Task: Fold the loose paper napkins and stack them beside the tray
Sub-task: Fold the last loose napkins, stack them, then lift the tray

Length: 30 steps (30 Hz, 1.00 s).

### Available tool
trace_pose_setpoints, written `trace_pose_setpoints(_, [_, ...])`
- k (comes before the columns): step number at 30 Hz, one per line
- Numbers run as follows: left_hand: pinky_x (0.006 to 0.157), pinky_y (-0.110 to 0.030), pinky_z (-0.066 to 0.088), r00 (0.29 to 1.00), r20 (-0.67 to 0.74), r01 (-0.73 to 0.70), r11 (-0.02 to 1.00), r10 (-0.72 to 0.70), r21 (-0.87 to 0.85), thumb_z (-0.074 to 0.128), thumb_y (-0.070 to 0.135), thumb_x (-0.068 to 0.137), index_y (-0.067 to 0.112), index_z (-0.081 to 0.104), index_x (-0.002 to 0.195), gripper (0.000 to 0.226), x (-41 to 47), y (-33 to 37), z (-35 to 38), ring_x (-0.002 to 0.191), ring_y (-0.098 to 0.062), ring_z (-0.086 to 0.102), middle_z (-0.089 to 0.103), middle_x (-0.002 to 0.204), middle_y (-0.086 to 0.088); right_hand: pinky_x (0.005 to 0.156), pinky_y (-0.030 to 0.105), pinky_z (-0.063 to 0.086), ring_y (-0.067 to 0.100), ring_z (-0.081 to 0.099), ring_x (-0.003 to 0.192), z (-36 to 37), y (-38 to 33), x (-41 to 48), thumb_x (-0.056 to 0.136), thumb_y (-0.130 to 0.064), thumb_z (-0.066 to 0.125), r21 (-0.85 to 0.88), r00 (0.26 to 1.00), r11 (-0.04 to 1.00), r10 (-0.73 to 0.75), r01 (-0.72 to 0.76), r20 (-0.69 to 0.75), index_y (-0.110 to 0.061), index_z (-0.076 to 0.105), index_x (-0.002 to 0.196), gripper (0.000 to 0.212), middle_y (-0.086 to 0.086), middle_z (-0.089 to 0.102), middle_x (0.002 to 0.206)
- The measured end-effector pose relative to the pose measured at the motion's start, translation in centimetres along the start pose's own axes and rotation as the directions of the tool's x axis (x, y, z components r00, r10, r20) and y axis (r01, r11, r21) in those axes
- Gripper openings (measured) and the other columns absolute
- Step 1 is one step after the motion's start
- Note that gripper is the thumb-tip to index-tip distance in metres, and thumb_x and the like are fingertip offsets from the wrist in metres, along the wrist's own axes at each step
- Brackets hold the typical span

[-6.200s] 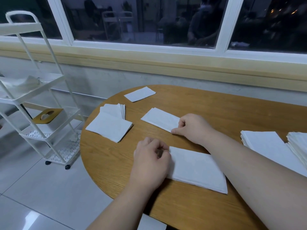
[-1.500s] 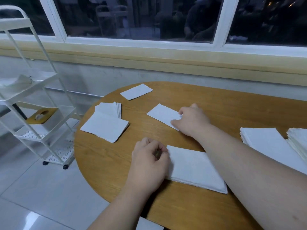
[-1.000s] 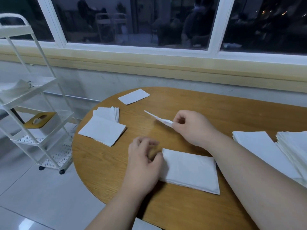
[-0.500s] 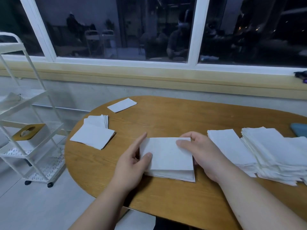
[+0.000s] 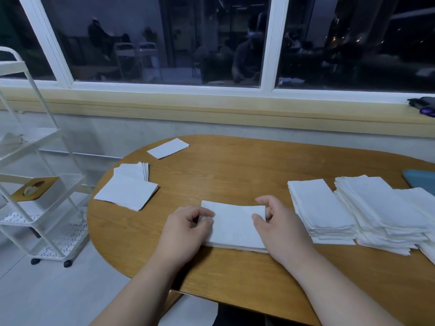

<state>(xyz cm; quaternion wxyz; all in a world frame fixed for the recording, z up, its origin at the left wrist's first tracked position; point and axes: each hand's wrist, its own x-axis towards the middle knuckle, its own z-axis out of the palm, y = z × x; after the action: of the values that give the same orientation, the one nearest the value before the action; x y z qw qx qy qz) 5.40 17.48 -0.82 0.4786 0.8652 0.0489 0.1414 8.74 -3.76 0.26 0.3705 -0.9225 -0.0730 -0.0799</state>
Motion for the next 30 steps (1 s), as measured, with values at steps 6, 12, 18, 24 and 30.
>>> trace_pose_setpoints(6, [0.098, -0.032, 0.033, 0.999, 0.008, -0.049, 0.97, 0.049, 0.238, 0.07, 0.025, 0.085, 0.036, 0.074, 0.08, 0.012, 0.4, -0.4, 0.7, 0.097, 0.003, 0.047, 0.06, 0.083, 0.014, 0.067, 0.022, 0.037, 0.005, 0.05, 0.085, 0.9, 0.9, 0.0, 0.098, -0.034, 0.054, -0.177, 0.998, 0.982, -0.056, 0.06, 0.027, -0.031, 0.057, 0.128, 0.03, -0.017, 0.046, 0.087])
trace_pose_setpoints(12, [0.091, -0.027, 0.031, 1.0, -0.008, -0.028, 0.974, 0.03, 0.223, 0.07, 0.026, 0.085, 0.036, 0.071, 0.079, 0.011, 0.5, -0.5, 0.7, 0.101, 0.003, 0.04, 0.053, 0.09, 0.016, 0.078, 0.022, 0.041, 0.006, 0.049, 0.101, 1.1, 1.4, 0.1, 0.097, -0.038, 0.057, -0.203, 0.998, 0.978, -0.054, 0.055, 0.015, -0.031, 0.061, 0.119, 0.024, -0.016, 0.041, 0.112])
trace_pose_setpoints(18, [0.076, -0.009, 0.036, 0.994, -0.097, 0.04, 0.999, -0.041, -0.006, 0.068, 0.021, 0.089, 0.034, 0.071, 0.076, 0.018, 0.6, -1.0, -0.7, 0.097, 0.003, 0.05, 0.056, 0.089, 0.019, 0.086, 0.026, 0.045, 0.006, 0.05, 0.106, 1.0, 0.4, 0.8, 0.094, -0.034, 0.06, -0.146, 0.991, 0.98, -0.136, 0.136, 0.01, -0.031, 0.065, 0.104, 0.012, -0.018, 0.05, 0.107])
trace_pose_setpoints(24, [0.076, -0.01, 0.034, 0.987, -0.158, 0.04, 0.987, -0.015, 0.157, 0.066, 0.022, 0.091, 0.034, 0.069, 0.082, 0.015, 2.9, -3.4, -6.0, 0.097, 0.002, 0.049, 0.055, 0.092, 0.017, 0.088, 0.03, 0.045, 0.003, 0.043, 0.111, 2.5, -4.7, 4.8, 0.094, -0.036, 0.057, -0.165, 0.964, 0.956, -0.22, 0.244, 0.151, -0.034, 0.063, 0.104, 0.011, -0.02, 0.052, 0.109])
trace_pose_setpoints(30, [0.078, -0.019, 0.042, 0.97, -0.24, 0.086, 0.972, -0.032, 0.217, 0.062, 0.025, 0.092, 0.033, 0.069, 0.09, 0.011, 3.9, -5.6, -7.2, 0.095, 0.002, 0.051, 0.055, 0.093, 0.017, 0.095, 0.029, 0.04, 0.013, 0.042, 0.122, 8.6, -9.9, 11.0, 0.094, -0.035, 0.055, -0.189, 0.899, 0.908, -0.305, 0.374, 0.316, -0.029, 0.063, 0.112, 0.021, -0.011, 0.054, 0.118])
